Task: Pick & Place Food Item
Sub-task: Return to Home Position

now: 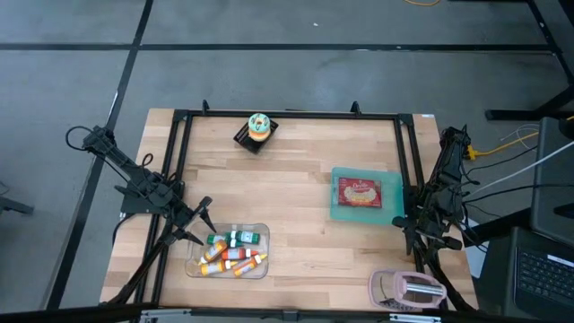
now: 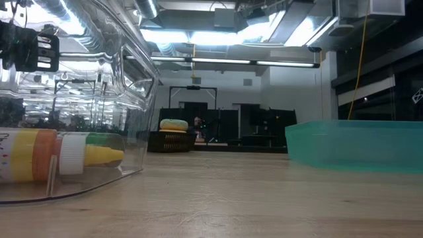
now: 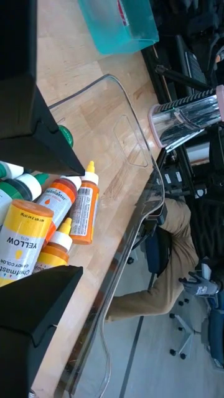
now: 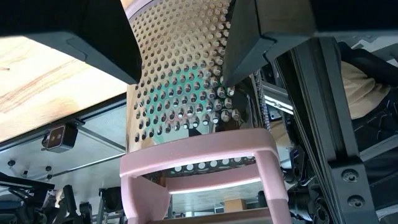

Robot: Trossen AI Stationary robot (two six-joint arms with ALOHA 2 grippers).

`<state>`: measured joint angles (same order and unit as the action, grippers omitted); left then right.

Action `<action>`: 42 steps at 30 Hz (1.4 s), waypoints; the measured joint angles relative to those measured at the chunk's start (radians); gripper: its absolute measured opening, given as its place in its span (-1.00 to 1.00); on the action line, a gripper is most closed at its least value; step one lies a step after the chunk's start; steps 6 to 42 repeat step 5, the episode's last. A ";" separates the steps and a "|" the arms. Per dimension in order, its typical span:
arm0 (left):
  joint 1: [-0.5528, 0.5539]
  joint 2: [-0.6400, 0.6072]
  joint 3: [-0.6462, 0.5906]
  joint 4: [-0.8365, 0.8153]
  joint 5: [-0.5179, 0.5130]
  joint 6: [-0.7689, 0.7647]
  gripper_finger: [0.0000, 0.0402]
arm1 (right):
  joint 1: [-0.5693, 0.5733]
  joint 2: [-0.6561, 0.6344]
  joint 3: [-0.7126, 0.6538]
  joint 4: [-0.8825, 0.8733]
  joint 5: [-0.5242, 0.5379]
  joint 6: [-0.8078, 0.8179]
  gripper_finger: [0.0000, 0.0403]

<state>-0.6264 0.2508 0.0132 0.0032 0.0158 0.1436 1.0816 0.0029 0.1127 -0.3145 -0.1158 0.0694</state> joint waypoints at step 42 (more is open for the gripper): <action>0.000 0.000 0.000 0.000 0.000 0.000 0.21 | 0.000 0.000 0.000 0.000 0.000 0.000 0.11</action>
